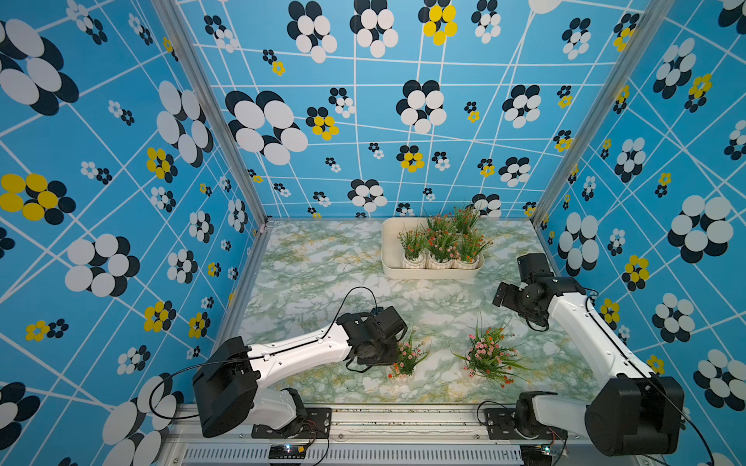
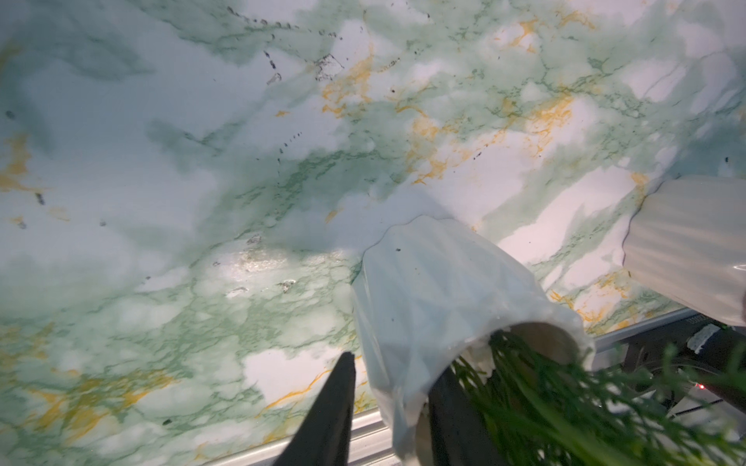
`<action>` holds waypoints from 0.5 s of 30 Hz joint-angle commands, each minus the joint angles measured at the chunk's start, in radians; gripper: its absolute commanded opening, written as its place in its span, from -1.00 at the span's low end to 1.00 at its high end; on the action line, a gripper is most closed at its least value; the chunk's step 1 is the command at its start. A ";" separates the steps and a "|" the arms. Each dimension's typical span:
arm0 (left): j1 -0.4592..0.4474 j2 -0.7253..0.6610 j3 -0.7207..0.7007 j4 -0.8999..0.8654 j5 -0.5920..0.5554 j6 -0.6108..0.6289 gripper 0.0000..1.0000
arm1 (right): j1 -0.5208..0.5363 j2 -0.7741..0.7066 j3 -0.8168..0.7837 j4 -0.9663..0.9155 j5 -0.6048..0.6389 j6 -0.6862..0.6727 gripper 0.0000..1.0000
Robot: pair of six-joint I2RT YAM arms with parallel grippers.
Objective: Put the potted gypsophila into the storage box
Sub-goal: Pick up the baby's breath potted plant from the center of the board.
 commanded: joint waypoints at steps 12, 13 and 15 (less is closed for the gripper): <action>-0.003 0.051 0.084 -0.066 -0.003 0.046 -0.73 | -0.019 0.038 -0.023 0.043 -0.031 -0.024 0.98; -0.003 0.051 0.090 -0.069 -0.004 0.048 -0.76 | -0.022 0.041 -0.025 0.044 -0.033 -0.024 0.98; -0.003 0.053 0.100 -0.073 -0.004 0.051 -0.83 | -0.023 0.043 -0.028 0.047 -0.034 -0.026 0.99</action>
